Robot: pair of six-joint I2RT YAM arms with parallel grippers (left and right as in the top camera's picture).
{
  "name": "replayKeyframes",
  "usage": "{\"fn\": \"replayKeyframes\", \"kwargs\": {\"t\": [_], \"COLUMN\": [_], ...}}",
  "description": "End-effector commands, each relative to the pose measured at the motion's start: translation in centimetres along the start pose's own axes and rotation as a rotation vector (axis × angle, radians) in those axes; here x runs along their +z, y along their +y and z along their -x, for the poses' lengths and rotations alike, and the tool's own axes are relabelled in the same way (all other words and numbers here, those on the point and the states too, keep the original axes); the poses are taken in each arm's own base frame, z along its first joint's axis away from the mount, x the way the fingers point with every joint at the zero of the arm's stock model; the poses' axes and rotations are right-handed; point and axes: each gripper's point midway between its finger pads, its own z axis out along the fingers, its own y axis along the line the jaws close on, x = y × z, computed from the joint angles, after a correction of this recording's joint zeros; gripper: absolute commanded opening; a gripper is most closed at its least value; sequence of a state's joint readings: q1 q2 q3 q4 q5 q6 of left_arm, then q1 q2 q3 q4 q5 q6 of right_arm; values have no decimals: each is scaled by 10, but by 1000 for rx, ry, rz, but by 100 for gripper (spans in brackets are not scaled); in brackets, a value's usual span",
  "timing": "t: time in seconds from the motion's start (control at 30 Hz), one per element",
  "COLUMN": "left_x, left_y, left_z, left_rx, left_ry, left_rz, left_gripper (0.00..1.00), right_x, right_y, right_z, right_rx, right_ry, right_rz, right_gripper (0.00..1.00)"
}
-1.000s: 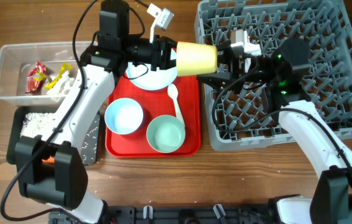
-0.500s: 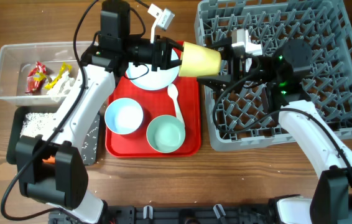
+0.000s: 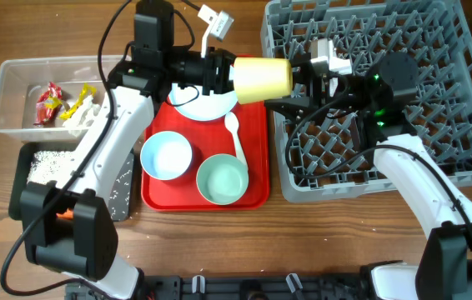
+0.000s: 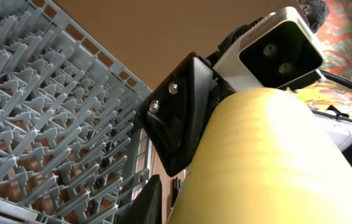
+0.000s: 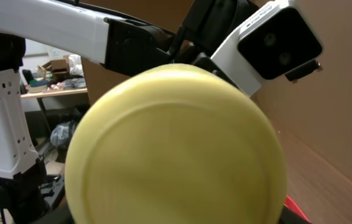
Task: Sort waste into correct bins and load items into the dishwasher rack
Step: 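Release the cup from left gripper and carry it over the rack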
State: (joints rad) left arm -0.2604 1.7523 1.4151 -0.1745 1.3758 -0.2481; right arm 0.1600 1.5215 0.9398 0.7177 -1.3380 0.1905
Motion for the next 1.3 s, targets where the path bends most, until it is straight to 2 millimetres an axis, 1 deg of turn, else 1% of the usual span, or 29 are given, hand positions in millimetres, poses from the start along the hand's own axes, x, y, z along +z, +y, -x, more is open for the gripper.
{"fn": "replayKeyframes", "kwargs": {"t": [0.0,0.03,0.07,0.17,0.2,0.3,0.37,0.4,0.43,0.47,0.5,0.63,0.73,0.87,0.9,0.97,1.0,1.07,1.1,1.13,1.17,1.2,1.23,1.27], "left_x": [-1,-1,-1,-2,-2,-2,-2,-2,-2,-2,-2,-2,-2,-2,-2,-2,-2,-2,-2,-2,-2,-2,-2,-2], "left_y": [14,14,14,21,25,26,26,26,26,25,25,25,25,25,25,25,25,25,25,25,25,25,25,25], "left_z": [3,3,3,2,0,-1,-1,-1,-1,-1,0,2,2,2,2,2,2,2,2,2,2,2,2,2], "left_rx": [-1,-1,-1,-30,-48,-58,-58,-58,-57,-54,-49,-33,-33,-33,-33,-33,-33,-33,-33,-33,-33,-33,-33,-33], "left_ry": [-19,-19,-20,-25,-24,-22,-22,-22,-23,-23,-25,-29,-29,-29,-29,-29,-29,-29,-29,-29,-29,-29,-29,-29], "left_rz": [61,61,61,101,119,122,123,122,122,122,121,120,120,120,120,120,120,120,120,120,120,120,120,120], "left_gripper": [11,8,4,4,4,4,4,4,4,4,4,4,4,4,4,6,8,12,13,13,14,18,25,29], "right_x": [3,3,3,3,3,3,3,3,3,3,3,3,3,3,3,3,3,3,3,3,3,3,3,3], "right_y": [17,17,17,17,18,18,18,17,17,17,17,17,17,17,17,17,17,17,17,17,17,16,16,16], "right_z": [6,6,7,9,10,10,10,9,8,7,7,6,6,6,6,6,6,6,6,6,6,6,6,6], "right_rx": [-38,-38,-43,-52,-50,-50,-49,-43,-38,-28,-23,-16,-16,-16,-16,-16,-17,-17,-17,-17,-17,-18,-18,-17], "right_ry": [8,8,6,3,2,2,2,3,4,6,8,9,9,9,9,9,9,9,9,9,9,9,9,9], "right_rz": [88,87,88,89,89,89,89,89,89,88,88,88,88,88,88,88,88,88,88,88,88,87,87,87], "right_gripper": [80,84,86,87,85,80,71,71,76,83,85,85,81,81,79,67,60,50,46,44,44,44,44,44]}}
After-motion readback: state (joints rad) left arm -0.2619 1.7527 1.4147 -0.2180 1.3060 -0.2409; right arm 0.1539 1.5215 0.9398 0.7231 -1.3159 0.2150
